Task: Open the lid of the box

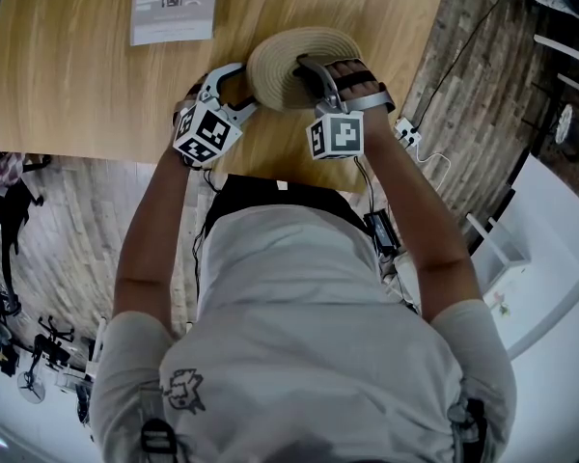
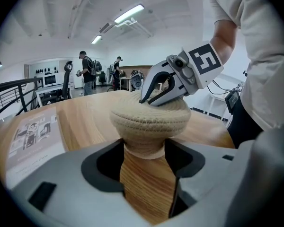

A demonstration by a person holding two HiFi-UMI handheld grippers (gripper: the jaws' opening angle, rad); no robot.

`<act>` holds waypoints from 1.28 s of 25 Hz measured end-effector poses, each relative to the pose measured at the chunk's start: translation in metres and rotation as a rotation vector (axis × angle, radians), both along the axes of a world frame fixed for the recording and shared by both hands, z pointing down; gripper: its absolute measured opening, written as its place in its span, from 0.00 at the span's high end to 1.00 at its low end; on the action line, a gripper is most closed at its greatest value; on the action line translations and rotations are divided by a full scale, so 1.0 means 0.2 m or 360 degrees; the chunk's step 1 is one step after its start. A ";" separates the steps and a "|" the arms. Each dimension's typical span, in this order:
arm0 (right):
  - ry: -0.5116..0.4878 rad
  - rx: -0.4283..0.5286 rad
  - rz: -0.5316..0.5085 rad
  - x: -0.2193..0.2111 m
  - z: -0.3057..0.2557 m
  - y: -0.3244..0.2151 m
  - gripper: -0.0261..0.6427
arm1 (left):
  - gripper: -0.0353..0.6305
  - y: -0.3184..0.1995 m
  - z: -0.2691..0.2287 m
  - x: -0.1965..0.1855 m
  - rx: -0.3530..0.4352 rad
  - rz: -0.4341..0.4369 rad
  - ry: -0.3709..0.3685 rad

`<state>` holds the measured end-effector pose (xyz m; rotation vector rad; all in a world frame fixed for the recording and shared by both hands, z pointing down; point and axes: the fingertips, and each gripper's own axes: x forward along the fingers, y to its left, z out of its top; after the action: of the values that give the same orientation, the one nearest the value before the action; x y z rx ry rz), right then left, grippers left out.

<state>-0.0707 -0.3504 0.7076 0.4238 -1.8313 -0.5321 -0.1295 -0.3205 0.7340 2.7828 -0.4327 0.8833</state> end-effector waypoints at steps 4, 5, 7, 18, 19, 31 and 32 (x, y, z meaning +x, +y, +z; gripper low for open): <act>-0.0005 0.0015 0.0007 0.01 0.00 0.01 0.92 | 0.54 0.01 0.00 0.01 0.0005 0.0000 -0.0007; -0.0011 0.0017 0.0010 0.01 0.00 0.01 0.92 | 0.55 0.01 0.00 0.01 0.0005 -0.0002 -0.0007; -0.0014 0.0022 0.0017 0.00 0.00 0.00 0.92 | 0.55 0.00 0.00 0.00 0.0006 -0.0006 -0.0007; -0.0010 0.0083 0.0042 0.01 -0.05 -0.01 0.92 | 0.57 0.00 0.01 -0.01 0.0025 -0.0005 -0.0048; -0.0027 0.0096 0.0058 0.01 -0.07 -0.01 0.92 | 0.57 -0.01 0.01 -0.01 0.0026 -0.0004 -0.0055; -0.0253 0.0181 0.0254 0.06 -0.42 0.00 0.92 | 0.57 0.01 0.06 -0.01 -0.0044 -0.0079 -0.0106; -0.0271 0.0182 0.0273 0.07 -0.44 0.01 0.92 | 0.57 0.01 0.07 -0.01 -0.0058 -0.0091 -0.0107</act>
<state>-0.0560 -0.3487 0.6192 0.7160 -1.9104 -0.4956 -0.1312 -0.3182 0.7476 2.7000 -0.4990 0.9637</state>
